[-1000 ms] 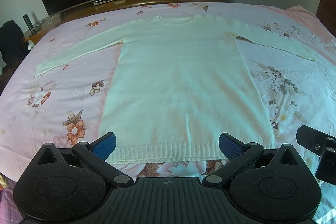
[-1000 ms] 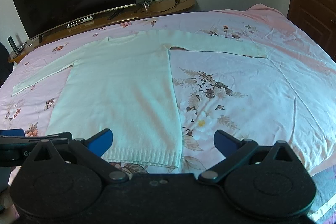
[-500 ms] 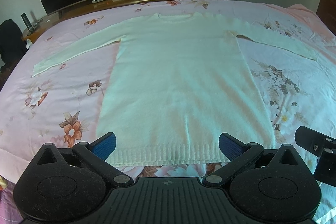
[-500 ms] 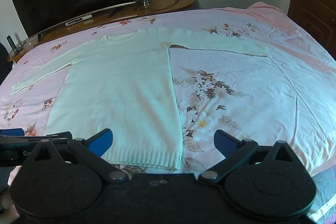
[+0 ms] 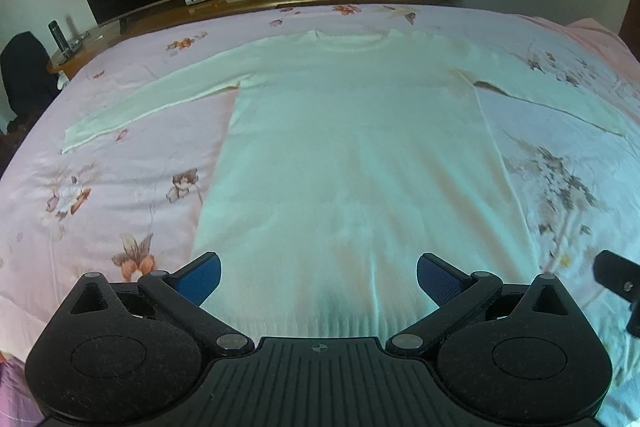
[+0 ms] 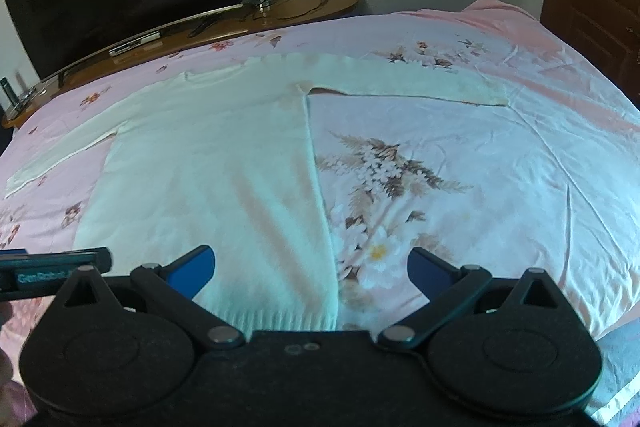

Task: Fold small clothes
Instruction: 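Grasp the sweater's sleeve cuff with the right gripper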

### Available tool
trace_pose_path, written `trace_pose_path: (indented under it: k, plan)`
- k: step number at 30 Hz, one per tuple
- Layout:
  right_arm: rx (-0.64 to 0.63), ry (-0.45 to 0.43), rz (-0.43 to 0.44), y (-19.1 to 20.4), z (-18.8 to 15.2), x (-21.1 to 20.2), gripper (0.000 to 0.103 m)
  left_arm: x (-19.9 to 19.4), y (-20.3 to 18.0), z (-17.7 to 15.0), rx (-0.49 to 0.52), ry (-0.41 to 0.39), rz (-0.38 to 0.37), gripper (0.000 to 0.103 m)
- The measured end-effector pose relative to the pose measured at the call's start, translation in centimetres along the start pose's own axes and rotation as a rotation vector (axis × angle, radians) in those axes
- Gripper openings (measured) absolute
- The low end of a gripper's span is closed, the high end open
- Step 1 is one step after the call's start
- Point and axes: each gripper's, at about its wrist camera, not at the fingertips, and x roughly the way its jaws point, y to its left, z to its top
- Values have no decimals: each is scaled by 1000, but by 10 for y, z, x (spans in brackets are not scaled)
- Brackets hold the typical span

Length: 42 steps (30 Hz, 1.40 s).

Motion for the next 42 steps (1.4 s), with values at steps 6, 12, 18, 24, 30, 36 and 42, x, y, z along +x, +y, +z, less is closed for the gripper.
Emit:
trace_pose_path:
  k: [6,12,18,24,30,36,42]
  plan:
    - [5,-17,-36,-9,17,21,103,17,4,19,-13,-2,8,103]
    - [37,-51,-76,-24,38,42,103,40,6,40,-15,11,16,103]
    - [51,-64,-122,-40,64,75,102,67,11,68,-35,22,18,103]
    - [119,-39,-144,-65,87,119,92,101,13,96,-44,33,29,103]
    - [179,-23,-177,-89,106,158,84,138,6,126,-38,37,38,103]
    - [262,-10,-181,-112,131,193,79,175,-4,159,-31,34,42,103]
    - [341,22,-212,-140,146,230,73,211,-13,182,-20,52,44,103]
